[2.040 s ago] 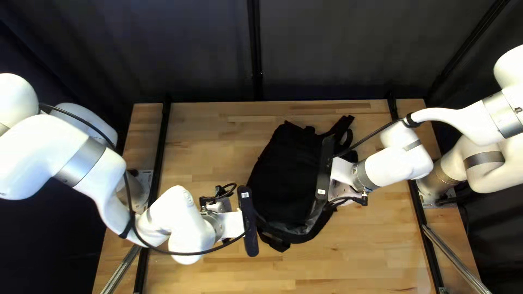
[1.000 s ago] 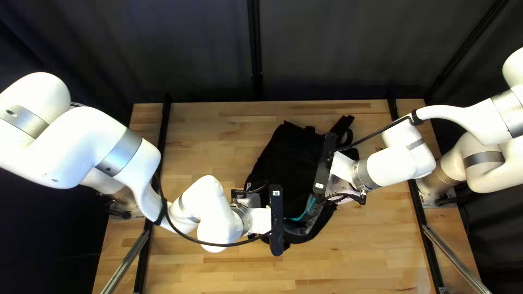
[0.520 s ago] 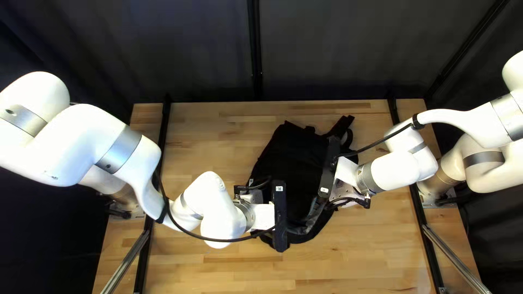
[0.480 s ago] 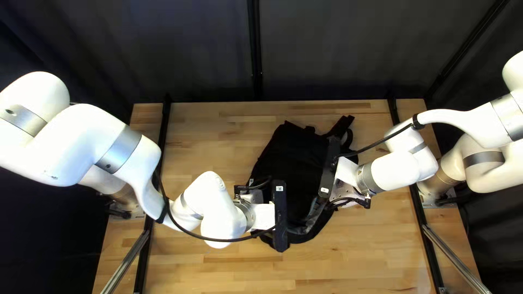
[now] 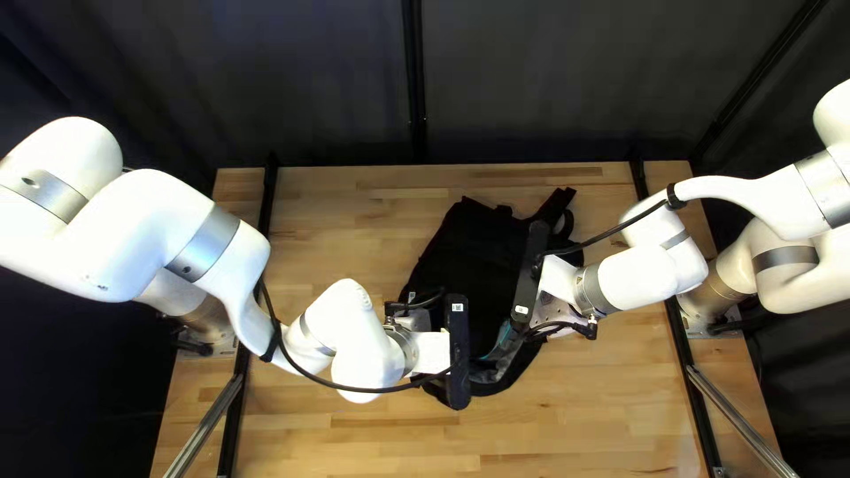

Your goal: Remove a lunch box from a kids backpack

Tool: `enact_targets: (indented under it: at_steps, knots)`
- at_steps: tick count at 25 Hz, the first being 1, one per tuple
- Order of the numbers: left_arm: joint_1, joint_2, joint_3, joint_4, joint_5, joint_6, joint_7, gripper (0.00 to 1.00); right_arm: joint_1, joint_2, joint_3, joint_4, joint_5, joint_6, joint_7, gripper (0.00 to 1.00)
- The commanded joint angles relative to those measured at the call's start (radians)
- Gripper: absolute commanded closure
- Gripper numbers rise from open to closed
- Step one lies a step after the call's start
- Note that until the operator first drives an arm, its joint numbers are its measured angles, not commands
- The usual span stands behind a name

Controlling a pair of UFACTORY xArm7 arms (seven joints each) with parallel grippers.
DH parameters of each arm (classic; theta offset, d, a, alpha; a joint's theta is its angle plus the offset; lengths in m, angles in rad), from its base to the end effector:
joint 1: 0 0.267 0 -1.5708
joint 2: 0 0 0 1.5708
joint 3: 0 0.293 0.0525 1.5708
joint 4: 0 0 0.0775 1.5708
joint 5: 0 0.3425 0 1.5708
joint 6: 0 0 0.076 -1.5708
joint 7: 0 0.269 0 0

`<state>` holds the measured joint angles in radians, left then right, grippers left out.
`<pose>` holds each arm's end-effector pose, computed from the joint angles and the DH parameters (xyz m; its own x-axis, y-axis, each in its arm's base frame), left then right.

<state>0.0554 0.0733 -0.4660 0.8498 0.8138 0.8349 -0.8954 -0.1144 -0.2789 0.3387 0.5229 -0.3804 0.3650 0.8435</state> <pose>0.4663 -0.0899 0.1251 0.9513 -0.1514 0.2685 -0.0153 -0.8932 -0.4495 0.4460 0.0769 0.1648 0.8425 -0.2493 0.4776 -0.2758 -0.9611 -0.0151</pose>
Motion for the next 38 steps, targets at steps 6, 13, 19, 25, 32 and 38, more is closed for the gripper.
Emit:
enact_targets:
  at_steps: [6, 13, 19, 25, 32, 38]
  knots:
    - [0.002, 0.008, 0.003, 0.008, 0.003, 0.003, 0.002, 0.94, 0.005, -0.019, 0.002, -0.014, -0.001, 0.001, -0.001, 1.0]
    - [-0.001, -0.001, -0.001, 0.027, -0.017, 0.041, 0.024, 1.0, 0.008, -0.02, 0.015, -0.042, -0.009, -0.021, 0.013, 1.0]
    - [-0.007, -0.001, -0.012, 0.076, -0.094, 0.099, 0.065, 1.0, 0.118, -0.027, -0.06, -0.03, 0.099, 0.054, -0.197, 0.0]
    - [-0.038, 0.013, -0.045, 0.188, -0.234, 0.229, 0.099, 1.0, 0.235, -0.093, -0.109, 0.02, 0.224, 0.289, -0.404, 0.0]
    - [-0.084, 0.084, -0.081, 0.333, -0.288, 0.354, 0.095, 1.0, 0.305, -0.193, -0.087, 0.056, 0.266, 0.542, -0.455, 0.0]
    - [-0.026, 0.104, -0.053, 0.373, -0.346, 0.335, 0.214, 1.0, 0.323, -0.113, -0.051, 0.127, 0.25, 0.612, -0.471, 0.0]
